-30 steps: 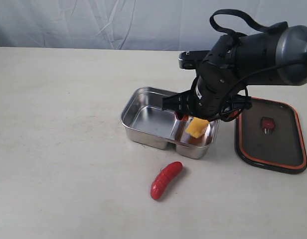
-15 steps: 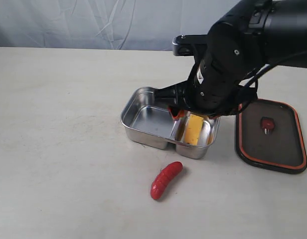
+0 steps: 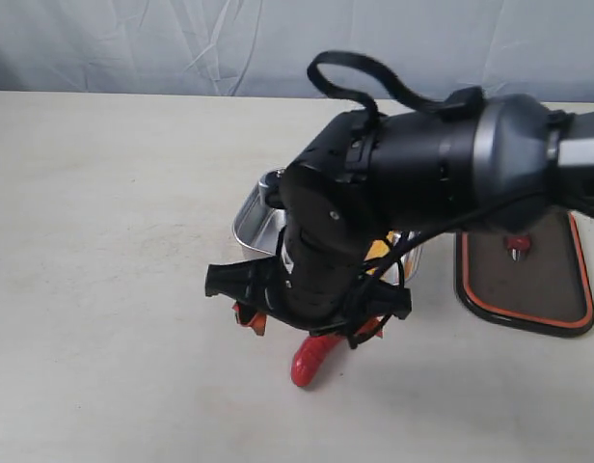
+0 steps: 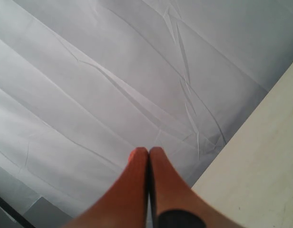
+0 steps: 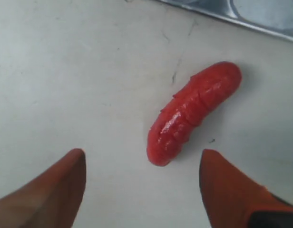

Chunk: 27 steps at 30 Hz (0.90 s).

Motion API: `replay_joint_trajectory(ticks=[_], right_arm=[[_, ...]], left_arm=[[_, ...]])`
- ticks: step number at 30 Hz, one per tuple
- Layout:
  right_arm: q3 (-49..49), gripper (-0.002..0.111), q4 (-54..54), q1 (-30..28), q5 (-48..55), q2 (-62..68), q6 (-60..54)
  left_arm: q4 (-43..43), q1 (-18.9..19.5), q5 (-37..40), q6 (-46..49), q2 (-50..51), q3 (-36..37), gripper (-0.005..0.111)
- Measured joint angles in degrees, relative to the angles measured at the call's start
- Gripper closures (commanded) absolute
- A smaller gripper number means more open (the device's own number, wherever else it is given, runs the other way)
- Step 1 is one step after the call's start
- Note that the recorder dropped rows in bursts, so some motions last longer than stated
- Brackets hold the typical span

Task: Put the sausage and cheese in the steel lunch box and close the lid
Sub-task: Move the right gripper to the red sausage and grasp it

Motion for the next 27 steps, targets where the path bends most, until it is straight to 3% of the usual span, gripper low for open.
replay_joint_trajectory(ticks=[11,27], right_arm=[[0.1,0.043,-1.8,0.0,-2.3,5.0,10.3],[4.8,0.043,-3.0,0.0,-7.4,7.8,12.4]], left_arm=[[0.0,0.0,0.0,0.0,0.0,0.0,0.107],[0.0,0.0,0.0,0.0,0.0,0.0,0.107]])
